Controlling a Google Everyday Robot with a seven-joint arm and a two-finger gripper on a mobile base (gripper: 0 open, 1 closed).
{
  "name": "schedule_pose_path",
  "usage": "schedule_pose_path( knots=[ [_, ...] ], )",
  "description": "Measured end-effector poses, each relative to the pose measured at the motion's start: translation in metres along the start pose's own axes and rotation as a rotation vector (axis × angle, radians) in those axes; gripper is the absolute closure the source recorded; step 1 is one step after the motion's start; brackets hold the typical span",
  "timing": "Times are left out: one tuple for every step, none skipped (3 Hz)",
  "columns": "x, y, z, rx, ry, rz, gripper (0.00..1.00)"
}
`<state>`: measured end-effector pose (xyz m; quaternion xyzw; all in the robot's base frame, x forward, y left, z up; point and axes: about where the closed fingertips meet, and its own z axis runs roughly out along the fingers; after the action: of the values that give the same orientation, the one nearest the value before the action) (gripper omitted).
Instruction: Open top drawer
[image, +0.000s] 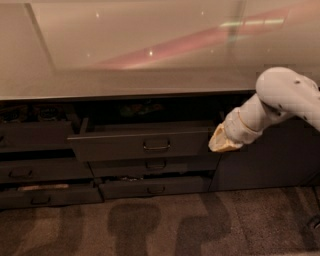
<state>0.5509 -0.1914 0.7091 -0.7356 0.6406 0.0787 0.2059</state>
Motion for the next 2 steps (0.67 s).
schedule_pose_path(
  knots=[
    [0.017,-0.045,-0.022,0.031,0.037,0.081,1.0],
    [0.017,-0.056,-0.033,0.062,0.037,0.081,1.0]
  ],
)
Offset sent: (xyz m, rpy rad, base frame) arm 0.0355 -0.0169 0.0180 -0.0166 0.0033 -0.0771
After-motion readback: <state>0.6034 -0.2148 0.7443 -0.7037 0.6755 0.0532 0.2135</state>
